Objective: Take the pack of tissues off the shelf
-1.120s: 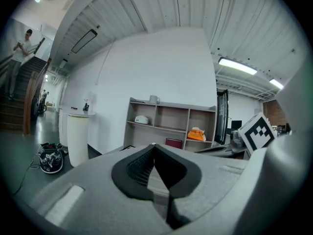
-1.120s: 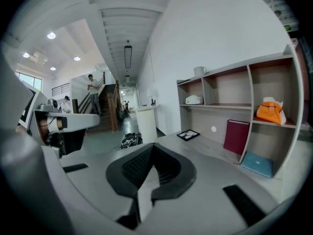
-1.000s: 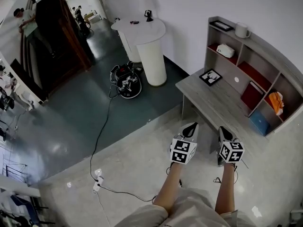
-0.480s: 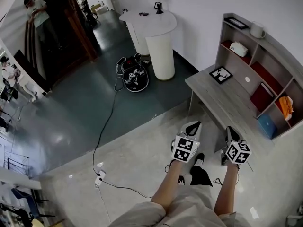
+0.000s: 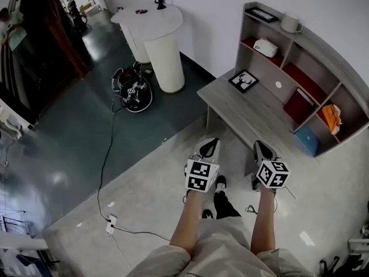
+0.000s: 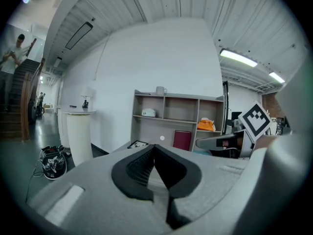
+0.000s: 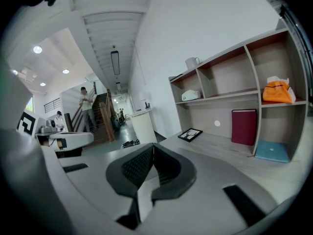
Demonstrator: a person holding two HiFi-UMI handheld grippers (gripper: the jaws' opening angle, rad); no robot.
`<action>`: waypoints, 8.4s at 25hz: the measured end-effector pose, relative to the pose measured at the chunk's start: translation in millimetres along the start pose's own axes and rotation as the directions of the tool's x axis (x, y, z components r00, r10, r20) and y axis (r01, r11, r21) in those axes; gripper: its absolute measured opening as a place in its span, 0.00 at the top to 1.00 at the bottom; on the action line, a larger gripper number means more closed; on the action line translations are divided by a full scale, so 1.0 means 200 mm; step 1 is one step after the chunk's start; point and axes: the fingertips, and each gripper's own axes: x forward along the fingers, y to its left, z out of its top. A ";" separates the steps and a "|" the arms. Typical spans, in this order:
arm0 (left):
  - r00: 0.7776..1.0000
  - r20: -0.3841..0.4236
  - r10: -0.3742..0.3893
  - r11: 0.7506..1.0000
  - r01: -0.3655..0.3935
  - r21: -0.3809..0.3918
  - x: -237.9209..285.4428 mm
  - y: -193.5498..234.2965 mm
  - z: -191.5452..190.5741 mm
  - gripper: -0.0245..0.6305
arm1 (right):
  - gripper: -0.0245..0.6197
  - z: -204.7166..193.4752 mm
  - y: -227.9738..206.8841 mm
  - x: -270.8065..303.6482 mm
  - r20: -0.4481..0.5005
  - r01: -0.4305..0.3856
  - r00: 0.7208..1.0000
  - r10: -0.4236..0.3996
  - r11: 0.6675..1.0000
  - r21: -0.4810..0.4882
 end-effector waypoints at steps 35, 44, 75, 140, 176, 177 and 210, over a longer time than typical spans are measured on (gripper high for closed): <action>0.999 -0.012 0.048 0.999 -0.048 0.007 0.99 0.41 0.35 0.95 | 0.94 0.49 -0.53 0.89 -0.011 -0.053 0.999 0.053 0.998 -0.014; 0.997 -0.009 0.083 0.996 -0.082 0.042 1.21 0.44 0.42 0.95 | 0.94 0.61 -0.75 1.02 0.007 -0.063 0.998 0.063 0.998 0.001; 0.973 0.011 -0.230 0.972 0.229 0.059 2.22 0.57 0.77 0.95 | 0.94 1.10 -1.17 1.45 0.197 0.140 0.969 -0.149 0.988 0.061; 0.841 0.019 -0.540 0.835 0.533 0.137 3.00 0.45 0.89 0.64 | 0.93 0.95 -1.33 1.90 0.091 0.410 0.905 -0.415 0.909 0.073; 0.846 0.050 -0.531 0.838 0.515 0.180 2.92 0.49 0.97 0.94 | 0.94 1.03 -1.37 1.82 0.143 0.446 0.879 -0.455 0.890 0.092; 0.847 0.052 -0.528 0.840 0.512 0.181 2.91 0.50 0.97 0.94 | 0.94 1.03 -1.36 1.82 0.145 0.442 0.881 -0.450 0.893 0.089; 0.919 0.031 -0.393 0.914 0.387 0.122 2.44 0.72 0.79 0.94 | 0.94 0.94 -1.00 1.73 0.142 0.295 0.939 -0.312 0.946 0.132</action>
